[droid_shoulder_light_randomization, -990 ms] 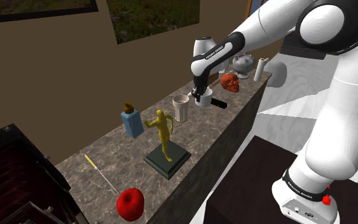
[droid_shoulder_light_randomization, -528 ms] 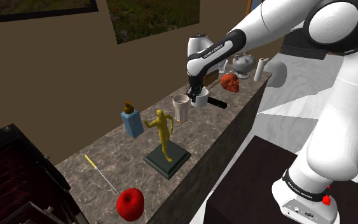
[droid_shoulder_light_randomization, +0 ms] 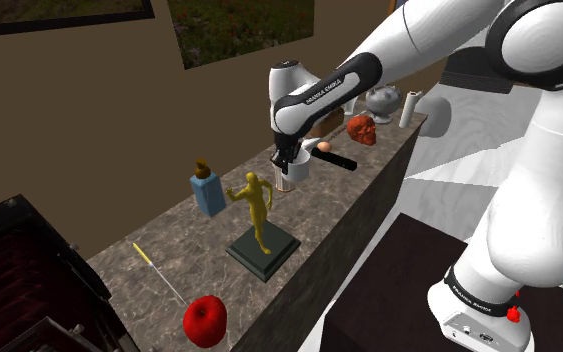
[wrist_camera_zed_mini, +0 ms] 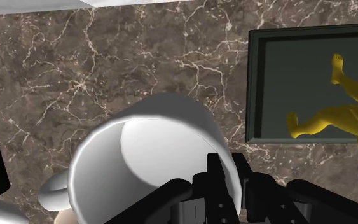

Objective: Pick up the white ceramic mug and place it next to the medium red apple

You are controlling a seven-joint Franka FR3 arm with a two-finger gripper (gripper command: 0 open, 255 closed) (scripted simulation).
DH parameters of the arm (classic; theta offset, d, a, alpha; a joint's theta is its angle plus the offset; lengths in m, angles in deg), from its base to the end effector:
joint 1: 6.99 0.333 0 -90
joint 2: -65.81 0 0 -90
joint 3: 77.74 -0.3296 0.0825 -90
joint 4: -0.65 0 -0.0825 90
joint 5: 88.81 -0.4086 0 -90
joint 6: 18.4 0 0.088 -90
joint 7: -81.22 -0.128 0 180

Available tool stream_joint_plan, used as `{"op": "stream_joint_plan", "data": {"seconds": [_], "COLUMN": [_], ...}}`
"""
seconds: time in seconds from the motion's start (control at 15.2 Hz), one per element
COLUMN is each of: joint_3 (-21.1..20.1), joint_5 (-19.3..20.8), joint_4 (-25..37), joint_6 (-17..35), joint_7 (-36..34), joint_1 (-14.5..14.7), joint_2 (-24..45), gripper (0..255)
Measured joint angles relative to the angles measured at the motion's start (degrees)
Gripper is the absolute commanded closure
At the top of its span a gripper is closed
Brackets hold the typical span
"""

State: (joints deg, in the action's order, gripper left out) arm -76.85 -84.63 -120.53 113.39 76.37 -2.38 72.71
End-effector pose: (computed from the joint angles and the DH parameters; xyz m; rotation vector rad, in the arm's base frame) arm 0.5891 0.0357 0.3413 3.0867 0.0422 0.1063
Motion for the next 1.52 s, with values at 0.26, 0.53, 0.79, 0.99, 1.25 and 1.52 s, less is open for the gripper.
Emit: {"op": "stream_joint_plan", "data": {"seconds": [0.26,0.53,0.79,0.99,1.25,1.52], "joint_3": [-2.2,-3.8,-5.9,-7.2,-8.9,-9.6], "joint_5": [0.8,1.8,2.7,3.4,4.2,5.4], "joint_4": [2.3,6.1,10.8,13.6,20.1,26.5], "joint_6": [-1.2,-2.3,-3.8,-4.5,-7.7,-5.7], "joint_7": [-5.6,-11.3,-17.1,-20.6,-25.3,-29.7], "joint_1": [3.1,6.0,9.5,11.8,15.4,18.6], "joint_2": [1.5,3.0,4.5,6.1,10.8,16.5], "gripper": [255,255,255,255,255,255]}}
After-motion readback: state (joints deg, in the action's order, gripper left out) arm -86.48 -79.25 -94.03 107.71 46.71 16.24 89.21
